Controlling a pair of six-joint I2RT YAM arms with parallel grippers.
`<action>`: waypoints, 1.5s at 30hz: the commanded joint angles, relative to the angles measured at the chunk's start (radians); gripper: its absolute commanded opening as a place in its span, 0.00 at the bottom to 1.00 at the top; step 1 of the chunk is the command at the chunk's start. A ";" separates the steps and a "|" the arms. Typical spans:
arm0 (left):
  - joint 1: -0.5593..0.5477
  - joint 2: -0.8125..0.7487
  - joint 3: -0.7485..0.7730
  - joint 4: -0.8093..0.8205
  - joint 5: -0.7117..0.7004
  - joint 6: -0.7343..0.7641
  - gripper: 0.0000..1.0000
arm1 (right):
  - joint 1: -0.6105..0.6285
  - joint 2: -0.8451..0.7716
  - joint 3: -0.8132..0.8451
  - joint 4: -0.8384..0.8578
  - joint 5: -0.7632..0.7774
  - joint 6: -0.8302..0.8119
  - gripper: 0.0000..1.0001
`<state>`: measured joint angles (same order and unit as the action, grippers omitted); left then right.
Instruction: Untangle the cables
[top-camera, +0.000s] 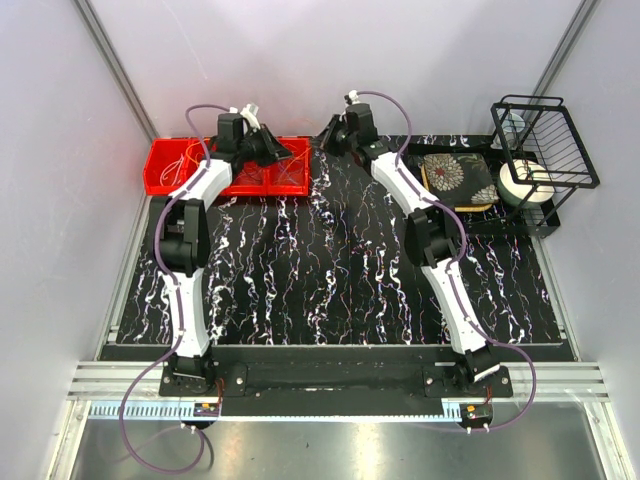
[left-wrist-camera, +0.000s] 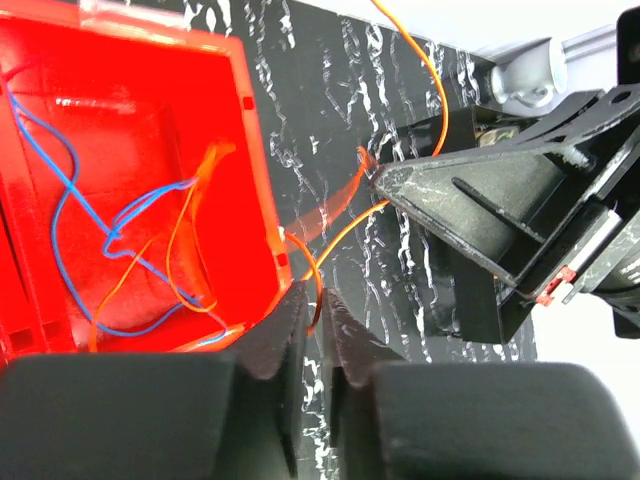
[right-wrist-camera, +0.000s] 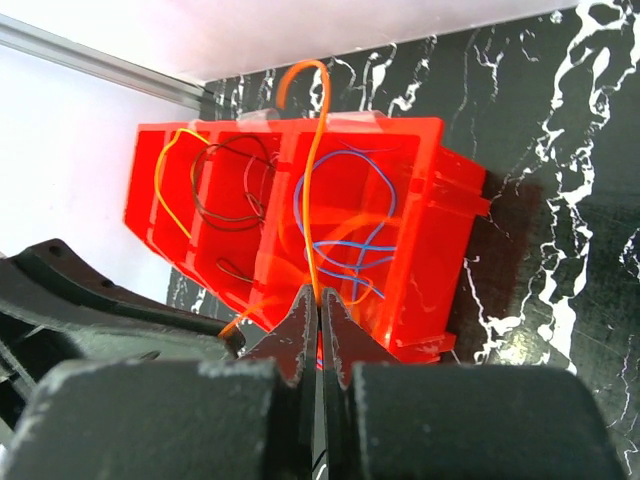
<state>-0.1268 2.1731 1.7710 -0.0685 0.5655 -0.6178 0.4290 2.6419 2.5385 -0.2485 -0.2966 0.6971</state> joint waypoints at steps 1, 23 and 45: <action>0.000 0.001 0.007 0.012 -0.015 0.000 0.23 | 0.004 0.020 0.052 0.051 -0.007 0.005 0.00; -0.031 -0.093 0.039 -0.165 -0.118 0.257 0.62 | 0.027 -0.057 -0.087 0.080 -0.098 0.033 0.00; -0.086 0.002 0.105 -0.217 -0.148 0.447 0.62 | 0.030 -0.074 -0.100 0.068 -0.177 0.074 0.00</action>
<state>-0.2111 2.1654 1.8343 -0.3111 0.4282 -0.2348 0.4492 2.6545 2.4042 -0.2066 -0.4347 0.7574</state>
